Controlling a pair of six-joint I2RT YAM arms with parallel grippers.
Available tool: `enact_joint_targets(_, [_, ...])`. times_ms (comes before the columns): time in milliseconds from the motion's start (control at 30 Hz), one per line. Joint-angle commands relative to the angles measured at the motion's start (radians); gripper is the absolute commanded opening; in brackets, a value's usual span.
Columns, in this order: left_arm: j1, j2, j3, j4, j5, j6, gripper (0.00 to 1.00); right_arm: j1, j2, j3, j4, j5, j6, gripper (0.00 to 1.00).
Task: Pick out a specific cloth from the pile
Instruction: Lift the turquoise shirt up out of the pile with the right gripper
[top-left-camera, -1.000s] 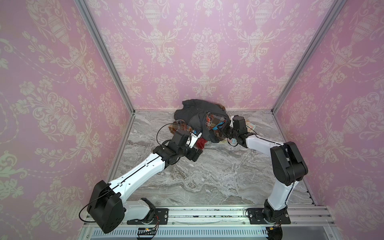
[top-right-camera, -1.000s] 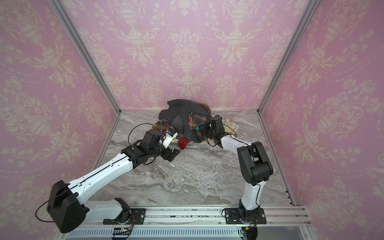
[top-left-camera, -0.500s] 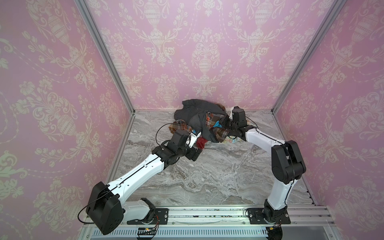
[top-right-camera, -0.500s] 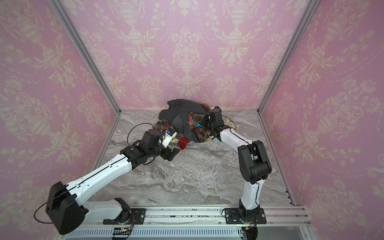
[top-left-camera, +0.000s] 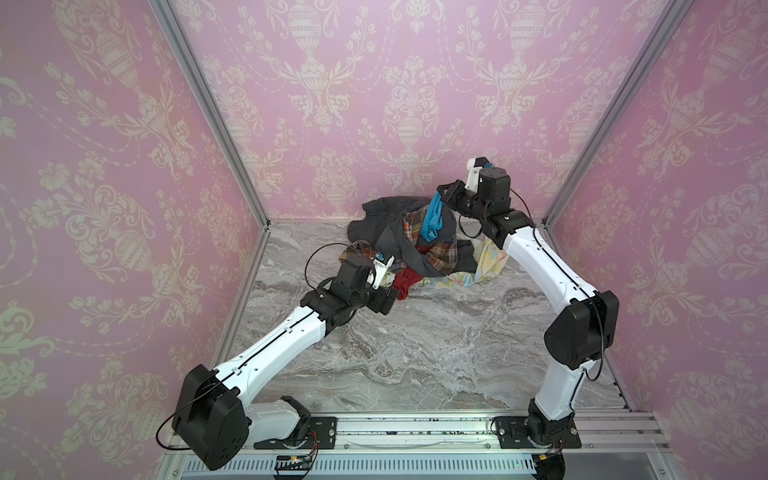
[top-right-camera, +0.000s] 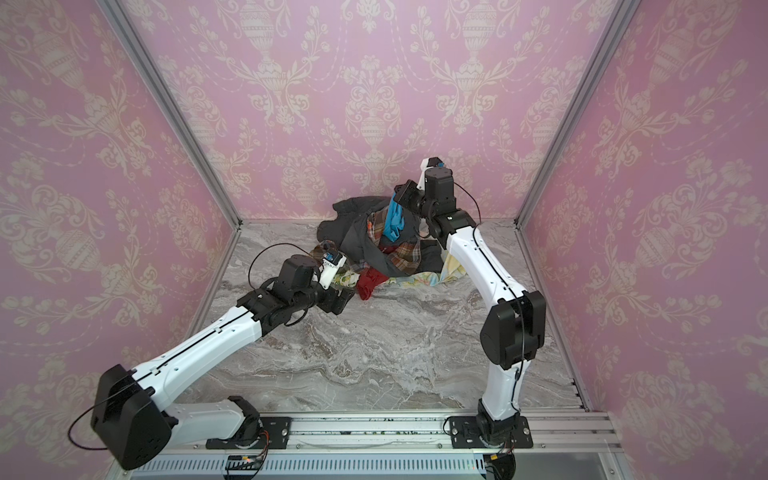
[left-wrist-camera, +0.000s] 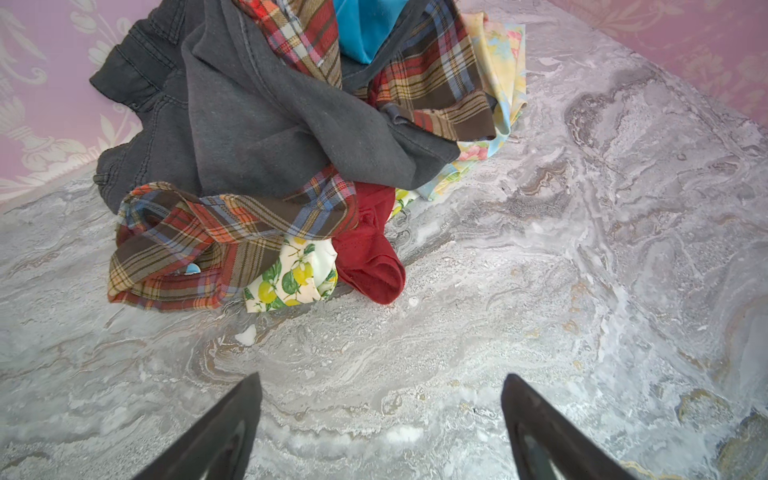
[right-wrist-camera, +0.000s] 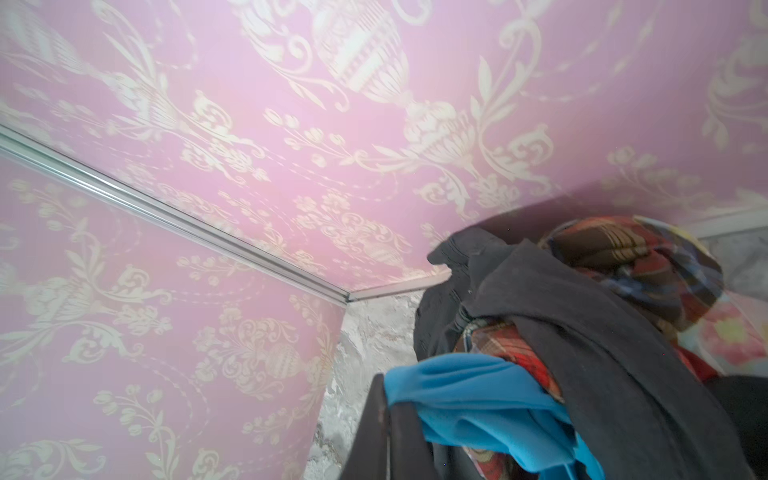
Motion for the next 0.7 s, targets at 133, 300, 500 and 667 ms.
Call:
enact_joint_targets(133, [0.034, 0.021, 0.072, 0.059, -0.008, -0.089, 0.92, 0.020, 0.011, 0.227, 0.102, -0.098, -0.111, 0.00])
enact_joint_targets(300, [0.041, 0.059, 0.117, 0.114, -0.016, -0.127, 0.92, 0.027, 0.043, 0.363, 0.057, -0.125, -0.138, 0.00])
enact_joint_targets(500, [0.041, 0.162, 0.214, 0.248, 0.000, -0.142, 0.92, 0.040, 0.011, 0.345, 0.065, -0.145, -0.154, 0.00])
enact_joint_targets(667, [0.041, 0.305, 0.365, 0.338, 0.016, -0.136, 0.93, 0.046, -0.019, 0.353, 0.065, -0.161, -0.148, 0.00])
